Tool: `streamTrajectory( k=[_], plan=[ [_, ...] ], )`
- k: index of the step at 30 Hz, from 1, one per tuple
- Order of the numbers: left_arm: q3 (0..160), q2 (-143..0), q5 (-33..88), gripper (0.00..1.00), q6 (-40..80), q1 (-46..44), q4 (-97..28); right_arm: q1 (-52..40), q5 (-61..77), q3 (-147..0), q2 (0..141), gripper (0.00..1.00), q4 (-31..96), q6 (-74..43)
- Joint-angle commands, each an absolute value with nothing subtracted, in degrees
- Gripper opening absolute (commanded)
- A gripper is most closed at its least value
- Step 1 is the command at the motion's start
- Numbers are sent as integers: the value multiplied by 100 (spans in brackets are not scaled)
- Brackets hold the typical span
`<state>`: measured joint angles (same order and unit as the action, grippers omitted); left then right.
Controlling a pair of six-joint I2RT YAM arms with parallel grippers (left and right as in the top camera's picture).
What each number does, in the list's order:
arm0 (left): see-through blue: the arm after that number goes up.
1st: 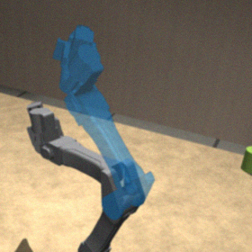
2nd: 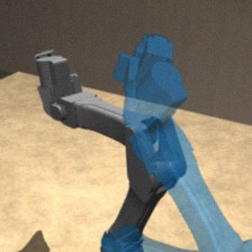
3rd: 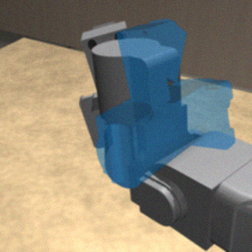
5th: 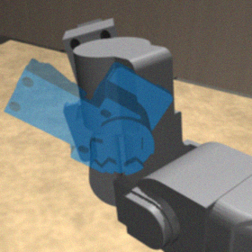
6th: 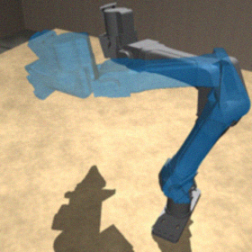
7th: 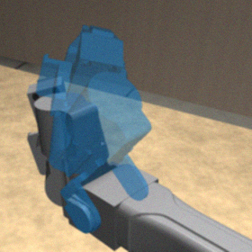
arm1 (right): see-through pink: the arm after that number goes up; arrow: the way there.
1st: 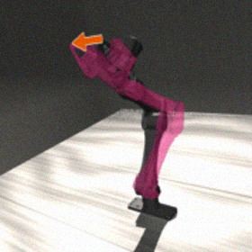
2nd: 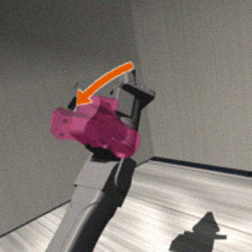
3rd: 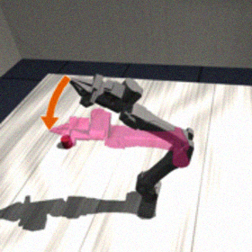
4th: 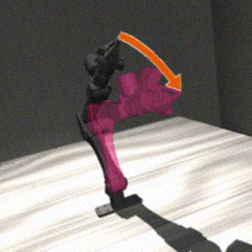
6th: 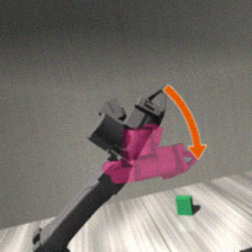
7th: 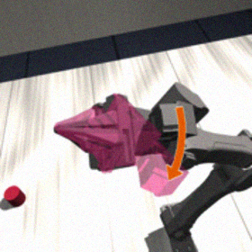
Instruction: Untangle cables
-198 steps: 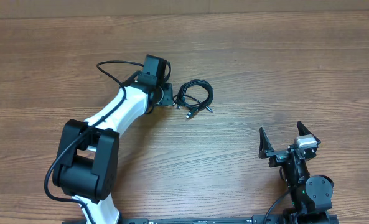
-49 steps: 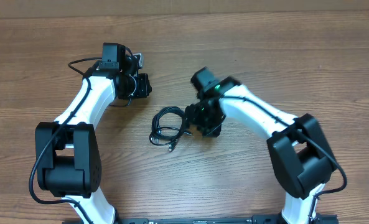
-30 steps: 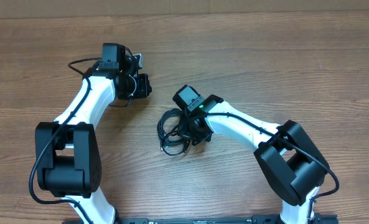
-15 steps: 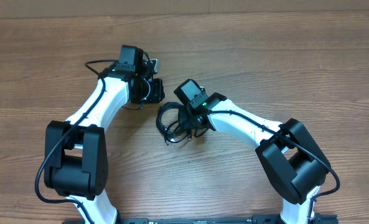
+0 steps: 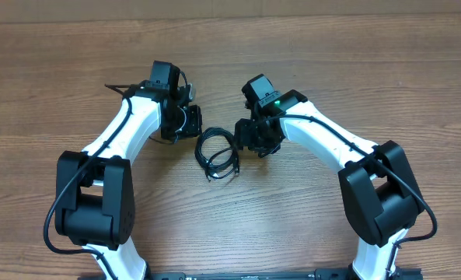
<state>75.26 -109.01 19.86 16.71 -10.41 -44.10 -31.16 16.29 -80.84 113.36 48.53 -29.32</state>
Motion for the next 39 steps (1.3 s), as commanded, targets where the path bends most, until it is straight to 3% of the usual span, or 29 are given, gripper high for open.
streamTrajectory(
  k=[1,4,10,18,25,36,39],
  plan=[
    [7535,-10910,1887,18,1977,-1094,-4556,-3282,1865,-8132,11292,57,4877,-2987],
    [7526,-10910,1883,21,1977,-1168,-4606,-3415,1632,-8125,11345,56,4995,-3330],
    [7500,-10910,1498,14,2130,-1310,-4661,-3634,1269,-8062,11590,56,4877,-3559],
    [7397,-10912,598,16,2493,-1570,-4646,-3625,1243,-8058,11740,49,4790,-3559],
    [7349,-11052,598,17,2491,-1616,-4698,-3627,1245,-8058,11832,32,4694,-3559],
    [7356,-11308,1518,24,2117,-1612,-4528,-3627,1245,-8058,11869,32,4652,-3557],
    [7356,-11310,1441,16,2082,-1612,-4606,-3627,1247,-8058,11869,31,4654,-3557]
  ],
)
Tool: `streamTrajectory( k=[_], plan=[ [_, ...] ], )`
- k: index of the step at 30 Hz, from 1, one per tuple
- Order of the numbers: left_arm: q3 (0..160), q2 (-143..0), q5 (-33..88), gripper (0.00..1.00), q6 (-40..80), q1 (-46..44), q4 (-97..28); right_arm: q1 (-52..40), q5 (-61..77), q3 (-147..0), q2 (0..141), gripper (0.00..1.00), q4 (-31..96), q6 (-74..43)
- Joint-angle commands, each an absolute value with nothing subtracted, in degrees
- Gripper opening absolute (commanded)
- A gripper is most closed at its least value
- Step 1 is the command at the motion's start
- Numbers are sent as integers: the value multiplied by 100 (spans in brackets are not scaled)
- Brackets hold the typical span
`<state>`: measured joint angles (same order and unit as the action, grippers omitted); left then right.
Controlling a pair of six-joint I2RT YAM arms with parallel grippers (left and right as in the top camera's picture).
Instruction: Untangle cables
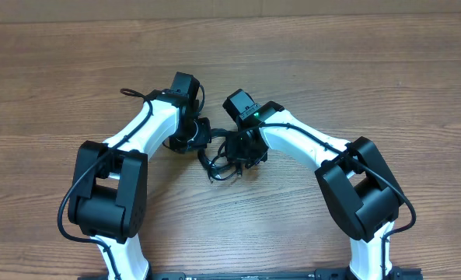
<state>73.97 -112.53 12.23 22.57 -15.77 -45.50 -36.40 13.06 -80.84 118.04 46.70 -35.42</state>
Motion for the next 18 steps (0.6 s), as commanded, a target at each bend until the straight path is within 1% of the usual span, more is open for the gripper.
streamTrajectory(
  k=[1,6,9,11,14,15,18],
  plan=[
    [7354,-11310,1441,15,2060,-1612,-4633,-3627,1247,-8058,11869,31,4659,-3557],
    [7332,-11314,1441,14,2053,-1686,-4716,-3627,1247,-8058,11869,27,4659,-3557],
    [7332,-11314,1441,14,2056,-1726,-4718,-3627,1247,-8058,11869,29,4661,-3557],
    [7332,-11314,1441,14,2058,-1732,-4729,-3627,1247,-8058,11869,32,4663,-3559],
    [7332,-11314,1441,13,2056,-1730,-4772,-3627,1247,-8058,11869,32,4683,-3557],
    [7332,-11314,1441,13,2056,-1730,-4775,-3627,1247,-8058,11869,31,4687,-3557],
    [7332,-11314,1448,4,2058,-1730,-4733,-3627,1249,-8058,11869,20,4687,-3557]
  ],
)
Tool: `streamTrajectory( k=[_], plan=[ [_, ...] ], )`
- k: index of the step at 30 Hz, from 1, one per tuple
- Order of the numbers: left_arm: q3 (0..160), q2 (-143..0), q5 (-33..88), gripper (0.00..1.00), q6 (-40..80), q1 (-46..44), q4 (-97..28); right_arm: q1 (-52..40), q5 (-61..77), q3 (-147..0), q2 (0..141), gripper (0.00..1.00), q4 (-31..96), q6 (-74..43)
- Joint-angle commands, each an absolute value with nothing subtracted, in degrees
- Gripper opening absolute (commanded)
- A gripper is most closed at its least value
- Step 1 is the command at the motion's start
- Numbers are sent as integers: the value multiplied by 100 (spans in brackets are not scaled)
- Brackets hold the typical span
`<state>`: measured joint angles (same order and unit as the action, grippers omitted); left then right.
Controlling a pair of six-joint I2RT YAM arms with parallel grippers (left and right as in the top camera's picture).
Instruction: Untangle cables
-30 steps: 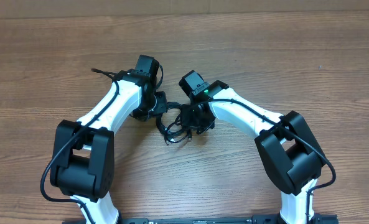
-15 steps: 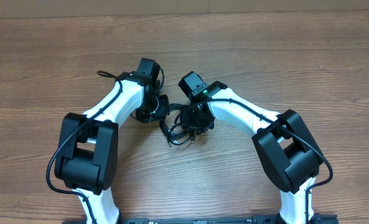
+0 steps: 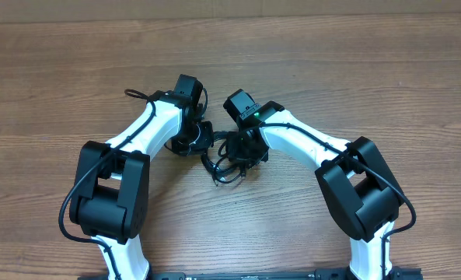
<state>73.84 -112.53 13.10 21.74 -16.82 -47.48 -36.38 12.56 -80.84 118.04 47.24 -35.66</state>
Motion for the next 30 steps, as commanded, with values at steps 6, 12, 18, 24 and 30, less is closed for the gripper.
streamTrajectory(
  k=[6,12,18,24,30],
  plan=[
    [7456,-11312,2067,4,2053,-1490,-4753,-3627,1251,-8058,11869,10,4713,-3557],
    [7529,-11312,3822,4,1938,-978,-4619,-3627,1251,-8058,11869,5,4731,-3557],
    [7529,-11312,4991,4,1752,-526,-4584,-3627,1249,-8058,11869,4,4727,-3557],
    [7529,-11312,5863,4,1579,-270,-4578,-3627,1247,-8058,11869,4,4727,-3555],
    [7526,-11312,6228,4,1584,-222,-4560,-3627,1247,-8058,11869,4,4724,-3553]
  ],
)
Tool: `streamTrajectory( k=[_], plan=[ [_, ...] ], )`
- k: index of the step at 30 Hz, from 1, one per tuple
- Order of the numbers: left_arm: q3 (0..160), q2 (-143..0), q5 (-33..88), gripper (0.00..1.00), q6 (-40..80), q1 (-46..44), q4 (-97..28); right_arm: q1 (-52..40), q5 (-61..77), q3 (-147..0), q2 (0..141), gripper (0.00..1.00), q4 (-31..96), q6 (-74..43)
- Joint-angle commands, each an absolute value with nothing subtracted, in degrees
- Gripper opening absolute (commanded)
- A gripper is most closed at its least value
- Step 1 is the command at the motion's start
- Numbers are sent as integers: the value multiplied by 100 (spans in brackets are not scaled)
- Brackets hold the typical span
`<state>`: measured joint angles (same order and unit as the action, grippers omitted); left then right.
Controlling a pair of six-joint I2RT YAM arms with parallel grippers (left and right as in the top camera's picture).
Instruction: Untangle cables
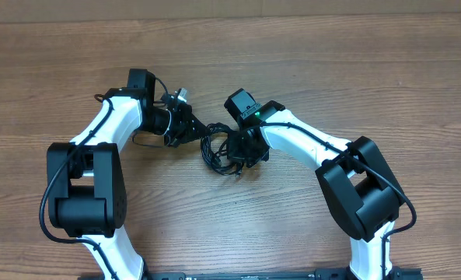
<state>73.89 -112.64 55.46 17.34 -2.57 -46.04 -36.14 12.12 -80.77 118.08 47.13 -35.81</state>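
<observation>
A bundle of thin black cables (213, 153) lies in loops at the middle of the wooden table (308, 70). My right gripper (232, 149) sits on the bundle's right side, its fingers hidden under the wrist, apparently shut on the loops. My left gripper (188, 127) is up and to the left of the bundle, pointing right. It is shut on one cable strand (202, 131) that runs drawn out from its tips down into the loops. A loose plug end (238, 173) sticks out below the right gripper.
The left arm's own grey lead (141, 141) hangs beside its wrist. Bare wooden table surrounds the arms, and a pale wall edge (230, 8) runs along the far side.
My left gripper has moved up and to the left, away from the bundle, with a strand drawn out after it. The loops have shifted up-left a little. The right gripper stayed put.
At first both grippers stood on either side of the coiled bundle, apart from it. Then both had closed in on it, left at its upper left, right over its right side. They stayed there, and now the left has drawn back with one strand.
</observation>
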Motion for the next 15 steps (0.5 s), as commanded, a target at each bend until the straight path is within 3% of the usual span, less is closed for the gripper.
streamTrajectory(
  k=[1,12,15],
  plan=[
    [7529,-11312,6283,4,1581,-222,-4541,-3627,1247,-8058,11869,4,4724,-3553],
    [7526,-11312,7026,4,1741,-215,-4158,-3627,1247,-8058,11869,4,4727,-2945],
    [7526,-11312,6390,4,1758,-215,-3916,-3627,1253,-8058,11869,8,4770,-2215]
  ],
)
